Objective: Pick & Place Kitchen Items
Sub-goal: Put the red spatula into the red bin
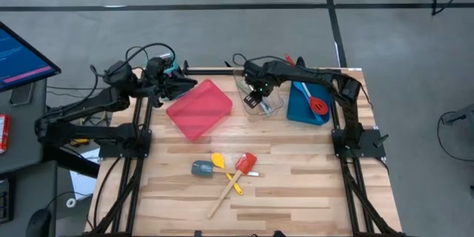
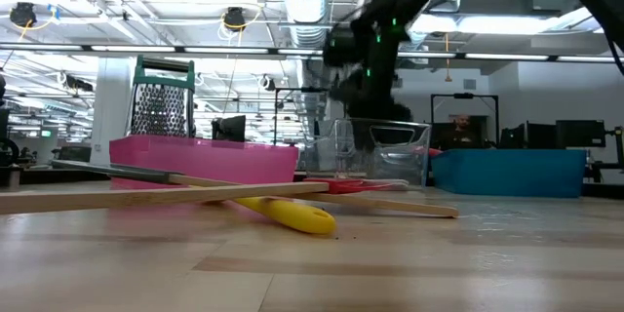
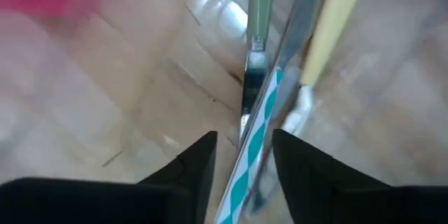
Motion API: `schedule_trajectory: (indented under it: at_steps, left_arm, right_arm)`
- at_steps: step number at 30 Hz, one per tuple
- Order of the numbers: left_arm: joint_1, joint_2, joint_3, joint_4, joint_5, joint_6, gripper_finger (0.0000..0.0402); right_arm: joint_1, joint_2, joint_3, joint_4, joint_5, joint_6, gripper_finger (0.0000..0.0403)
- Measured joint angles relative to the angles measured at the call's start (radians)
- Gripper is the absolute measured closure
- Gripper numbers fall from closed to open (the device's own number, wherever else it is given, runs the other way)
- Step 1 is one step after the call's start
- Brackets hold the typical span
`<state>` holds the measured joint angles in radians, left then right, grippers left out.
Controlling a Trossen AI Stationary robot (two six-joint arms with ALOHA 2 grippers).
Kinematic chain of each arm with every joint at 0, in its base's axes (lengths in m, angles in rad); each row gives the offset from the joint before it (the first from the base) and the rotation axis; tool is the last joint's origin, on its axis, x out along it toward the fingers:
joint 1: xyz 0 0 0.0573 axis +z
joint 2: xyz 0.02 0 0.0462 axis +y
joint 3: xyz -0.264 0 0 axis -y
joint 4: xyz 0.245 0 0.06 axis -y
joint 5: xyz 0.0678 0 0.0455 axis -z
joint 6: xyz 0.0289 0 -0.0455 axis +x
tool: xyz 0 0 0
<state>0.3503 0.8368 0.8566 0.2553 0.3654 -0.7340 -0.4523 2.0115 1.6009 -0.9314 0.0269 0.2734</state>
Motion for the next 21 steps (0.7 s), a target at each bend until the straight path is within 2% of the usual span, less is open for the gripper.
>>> schedule_trajectory:
  at_steps: [4, 9, 14, 21]
  left_arm:
    - [0.0, 0.0, 0.0, -0.133, 0.033, 0.041, 0.0304]
    - [-0.021, 0.0, 0.0, -0.411, 0.097, 0.092, 0.0304]
    - [-0.094, 0.018, 0.0, -0.642, 0.109, 0.205, 0.0304]
    - [-0.226, 0.105, 0.0, -0.748, 0.028, 0.313, 0.0304]
  right_arm:
    - [-0.001, -0.061, 0.091, -0.115, 0.0, -0.038, 0.0209]
    - [0.015, -0.193, 0.126, -0.173, 0.0, -0.039, 0.0168]
    - [0.058, -0.326, 0.127, -0.221, 0.0, 0.014, 0.0163]
    - [0.154, -0.43, 0.126, -0.242, 0.0, 0.079, 0.0169]
